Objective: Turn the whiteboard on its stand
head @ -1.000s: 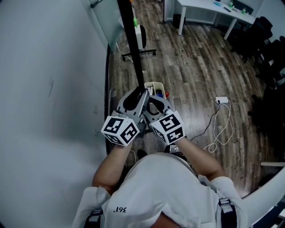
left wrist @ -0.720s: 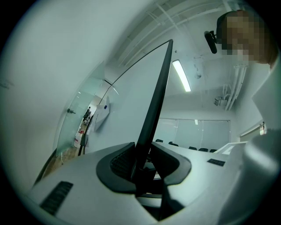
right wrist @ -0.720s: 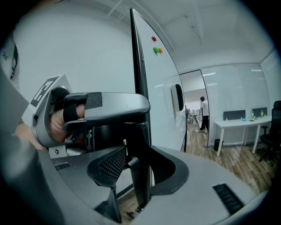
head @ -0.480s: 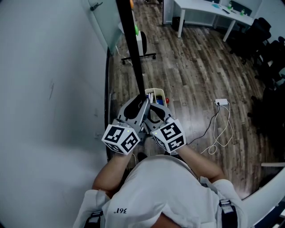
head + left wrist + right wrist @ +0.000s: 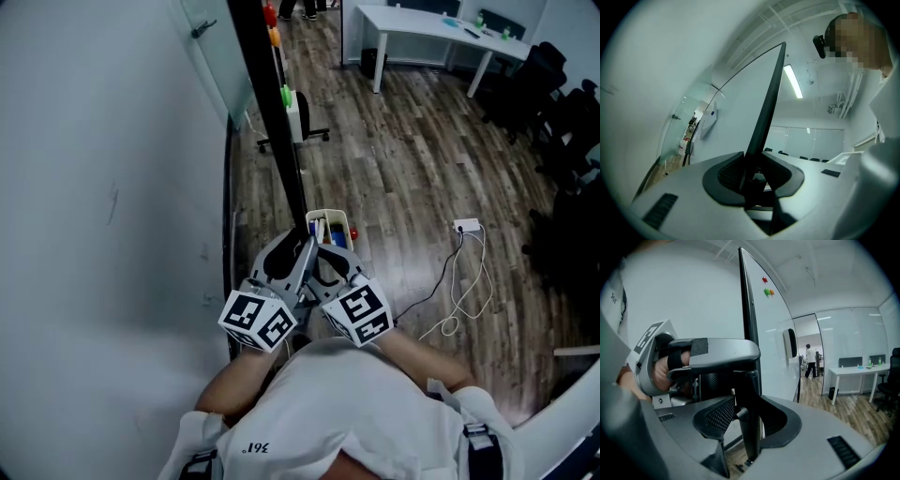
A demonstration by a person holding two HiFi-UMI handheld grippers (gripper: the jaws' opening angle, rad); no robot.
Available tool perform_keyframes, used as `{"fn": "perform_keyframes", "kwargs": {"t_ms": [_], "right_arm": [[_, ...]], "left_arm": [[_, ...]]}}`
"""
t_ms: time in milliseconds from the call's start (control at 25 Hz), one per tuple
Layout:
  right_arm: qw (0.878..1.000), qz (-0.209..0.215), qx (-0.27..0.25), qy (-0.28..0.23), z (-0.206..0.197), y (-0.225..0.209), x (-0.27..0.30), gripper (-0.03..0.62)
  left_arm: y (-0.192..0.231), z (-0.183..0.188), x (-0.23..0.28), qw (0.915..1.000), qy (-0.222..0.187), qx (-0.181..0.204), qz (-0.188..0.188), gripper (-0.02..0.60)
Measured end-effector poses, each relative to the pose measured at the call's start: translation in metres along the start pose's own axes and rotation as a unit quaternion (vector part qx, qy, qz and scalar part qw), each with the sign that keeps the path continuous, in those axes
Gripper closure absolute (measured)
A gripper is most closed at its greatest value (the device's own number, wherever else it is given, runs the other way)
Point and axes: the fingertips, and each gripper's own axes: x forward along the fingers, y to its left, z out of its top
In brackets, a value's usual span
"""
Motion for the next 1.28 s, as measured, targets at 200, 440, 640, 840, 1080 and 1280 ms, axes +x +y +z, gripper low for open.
{"fn": "perform_keyframes", "kwargs": {"t_ms": [200, 440, 640, 840, 1080, 1280], "right_arm": [[1.0, 0.002, 0.0, -0.001, 0.0, 0.005, -0.004, 0.416], [1.0, 0.003, 0.0, 0.003, 0.001, 0.008, -0.007, 0.416], [1.0, 0.001, -0.001, 0.002, 0.0, 0.007, -0.005, 0.416], [1.0, -0.001, -0.002, -0.001, -0.001, 0.002, -0.001, 0.416], [1.0, -0.004, -0.002, -0.002, -0.003, -0.003, 0.005, 0.416], [1.0, -0.006, -0.005, -0.003, -0.004, -0.01, 0.012, 0.416]], "left_arm": [[-0.004, 0.0, -0.005, 1.0, 0.002, -0.002, 0.0, 0.466], [-0.006, 0.002, -0.008, 1.0, 0.004, -0.002, 0.0, 0.466], [-0.004, 0.001, -0.006, 1.0, 0.003, -0.003, -0.002, 0.465], [0.0, -0.001, -0.002, 1.0, 0.0, 0.0, -0.003, 0.465], [0.007, -0.003, 0.003, 1.0, -0.001, -0.007, 0.001, 0.465], [0.013, -0.005, 0.01, 1.0, -0.003, -0.002, -0.007, 0.463]]}}
